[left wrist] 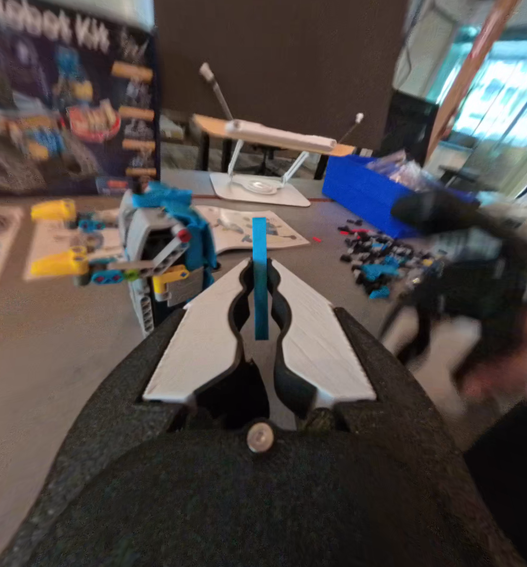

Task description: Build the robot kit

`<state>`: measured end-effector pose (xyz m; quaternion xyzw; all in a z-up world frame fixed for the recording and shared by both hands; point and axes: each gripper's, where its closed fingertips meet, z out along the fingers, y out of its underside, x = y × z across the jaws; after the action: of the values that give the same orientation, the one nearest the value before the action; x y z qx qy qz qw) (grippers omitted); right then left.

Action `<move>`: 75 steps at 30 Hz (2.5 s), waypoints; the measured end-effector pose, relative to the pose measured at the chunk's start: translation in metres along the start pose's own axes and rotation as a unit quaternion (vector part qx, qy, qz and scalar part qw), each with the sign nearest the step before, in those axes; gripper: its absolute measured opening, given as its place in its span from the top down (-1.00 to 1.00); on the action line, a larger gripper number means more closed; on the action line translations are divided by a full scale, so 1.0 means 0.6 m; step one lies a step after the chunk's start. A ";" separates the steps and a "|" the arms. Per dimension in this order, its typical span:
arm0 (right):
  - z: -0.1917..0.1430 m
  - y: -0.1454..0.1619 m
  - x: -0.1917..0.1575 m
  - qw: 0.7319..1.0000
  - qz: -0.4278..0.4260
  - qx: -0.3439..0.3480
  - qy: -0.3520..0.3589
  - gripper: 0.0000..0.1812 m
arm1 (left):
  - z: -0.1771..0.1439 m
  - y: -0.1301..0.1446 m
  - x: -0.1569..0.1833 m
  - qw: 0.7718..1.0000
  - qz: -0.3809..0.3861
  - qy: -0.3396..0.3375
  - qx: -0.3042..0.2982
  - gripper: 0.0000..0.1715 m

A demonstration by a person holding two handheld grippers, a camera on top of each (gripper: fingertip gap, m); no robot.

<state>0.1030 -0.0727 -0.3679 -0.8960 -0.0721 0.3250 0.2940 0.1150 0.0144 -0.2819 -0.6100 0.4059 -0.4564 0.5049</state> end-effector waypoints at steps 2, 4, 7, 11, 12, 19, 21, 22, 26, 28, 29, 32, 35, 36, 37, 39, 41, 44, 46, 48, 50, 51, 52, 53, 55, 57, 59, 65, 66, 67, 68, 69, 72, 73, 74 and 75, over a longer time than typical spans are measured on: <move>0.039 0.064 -0.075 0.993 -0.007 -0.040 -0.112 0.90 | 0.001 0.000 0.010 1.000 0.015 0.012 -0.002 0.92; 0.001 0.033 -0.042 0.999 -0.033 -0.001 -0.023 0.89 | -0.002 -0.002 0.064 0.993 0.109 0.042 0.005 0.92; -0.061 -0.011 -0.006 0.996 0.013 0.084 0.020 0.90 | 0.011 0.014 0.045 0.997 0.049 0.052 -0.027 0.92; -0.077 -0.012 -0.004 0.992 0.013 0.123 0.014 0.91 | 0.023 0.037 0.062 0.993 0.072 0.070 -0.067 0.92; -0.085 -0.018 -0.002 0.990 0.010 0.141 0.021 0.92 | 0.025 0.041 0.061 0.992 0.068 0.072 -0.076 0.92; -0.101 -0.014 -0.005 0.983 -0.021 0.181 0.001 0.91 | 0.048 0.132 0.090 0.945 0.128 0.126 -0.273 0.92; -0.106 -0.012 0.012 0.984 -0.030 0.176 0.022 0.92 | 0.058 0.148 0.087 0.926 0.145 0.133 -0.322 0.92; -0.105 -0.010 0.024 0.985 -0.041 0.163 0.044 0.92 | 0.069 0.141 0.082 0.929 0.151 0.126 -0.314 0.92; -0.100 -0.002 0.079 0.968 -0.163 0.089 0.166 0.91 | 0.087 0.152 0.066 0.909 0.205 0.136 -0.337 0.92; -0.101 -0.008 0.089 0.942 -0.249 0.068 0.213 0.91 | 0.085 0.170 0.059 0.896 0.214 0.146 -0.361 0.88; -0.098 -0.004 0.093 0.924 -0.301 0.047 0.232 0.90 | 0.085 0.177 0.056 0.894 0.204 0.147 -0.371 0.83; -0.092 0.003 0.115 0.858 -0.420 -0.005 0.297 0.91 | 0.086 0.181 0.061 0.901 0.157 0.162 -0.371 0.76; -0.080 0.013 0.125 0.848 -0.442 -0.024 0.293 0.82 | 0.085 0.177 0.059 0.907 0.129 0.159 -0.369 0.70; -0.079 0.015 0.123 0.860 -0.425 -0.019 0.282 0.80 | 0.083 0.172 0.056 0.909 0.124 0.155 -0.365 0.69; -0.080 0.017 0.119 0.873 -0.407 -0.012 0.269 0.75 | 0.077 0.164 0.055 0.912 0.120 0.154 -0.360 0.69; -0.088 0.017 0.109 0.901 -0.357 0.012 0.246 0.59 | 0.058 0.141 0.058 0.920 0.110 0.164 -0.339 0.70; -0.097 0.022 0.090 0.935 -0.290 0.039 0.201 0.56 | 0.023 0.128 0.082 0.914 0.100 0.218 -0.327 0.70; -0.108 0.037 0.082 0.972 -0.162 0.060 0.157 0.51 | -0.028 0.146 0.108 0.887 0.119 0.281 -0.346 0.70; -0.109 0.042 0.061 0.982 -0.122 0.085 0.118 0.52 | -0.043 0.161 0.119 0.876 0.130 0.301 -0.353 0.70; -0.110 0.041 0.060 0.977 -0.130 0.097 0.139 0.65 | -0.047 0.175 0.129 0.869 0.136 0.314 -0.356 0.71; -0.103 0.039 0.064 0.974 -0.137 0.090 0.156 0.77 | -0.048 0.189 0.134 0.860 0.150 0.324 -0.364 0.71; -0.096 0.040 0.062 0.977 -0.131 0.082 0.145 0.71 | -0.048 0.195 0.136 0.855 0.163 0.327 -0.368 0.71; -0.090 0.041 0.059 0.981 -0.121 0.074 0.133 0.67 | -0.049 0.202 0.135 0.849 0.180 0.330 -0.372 0.71; -0.088 0.043 0.059 0.983 -0.116 0.067 0.127 0.64 | -0.047 0.205 0.134 0.847 0.196 0.330 -0.369 0.75; -0.092 0.050 0.045 0.984 -0.125 0.054 0.111 0.64 | -0.043 0.205 0.134 0.848 0.210 0.330 -0.359 0.92; -0.097 0.061 0.016 0.988 -0.128 0.047 0.076 0.64 | -0.045 0.206 0.136 0.848 0.202 0.335 -0.359 0.92; -0.092 0.067 0.000 0.989 -0.125 0.046 0.063 0.65 | -0.038 0.203 0.132 0.857 0.201 0.324 -0.347 0.92; -0.074 0.036 0.032 0.979 -0.141 0.065 0.133 0.68 | -0.007 0.191 0.121 0.854 0.359 0.275 -0.259 0.92; -0.071 0.028 0.032 0.979 -0.141 0.068 0.129 0.68 | -0.007 0.197 0.121 0.851 0.356 0.277 -0.269 0.92; -0.068 0.023 0.037 0.977 -0.149 0.063 0.138 0.68 | -0.007 0.198 0.123 0.852 0.351 0.280 -0.270 0.92; -0.065 0.020 0.046 0.972 -0.166 0.056 0.159 0.68 | -0.006 0.196 0.123 0.852 0.352 0.282 -0.265 0.92; -0.062 0.018 0.053 0.965 -0.187 0.051 0.178 0.72 | -0.006 0.194 0.121 0.851 0.360 0.280 -0.261 0.92; -0.047 0.019 0.068 0.953 -0.225 0.035 0.201 0.84 | -0.003 0.196 0.115 0.839 0.393 0.273 -0.257 0.92; -0.040 0.027 0.069 0.955 -0.225 0.017 0.194 0.85 | -0.003 0.196 0.115 0.838 0.397 0.273 -0.255 0.91; -0.041 0.024 0.070 0.954 -0.227 0.018 0.197 0.88 | -0.003 0.196 0.115 0.837 0.399 0.274 -0.255 0.91; -0.042 0.023 0.069 0.952 -0.231 0.016 0.198 0.92 | -0.004 0.196 0.117 0.837 0.400 0.276 -0.253 0.91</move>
<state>0.1503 -0.0829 -0.3829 -0.8964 -0.2126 0.0650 0.3834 0.1266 -0.0721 -0.3872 -0.3497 0.8382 -0.2454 0.3389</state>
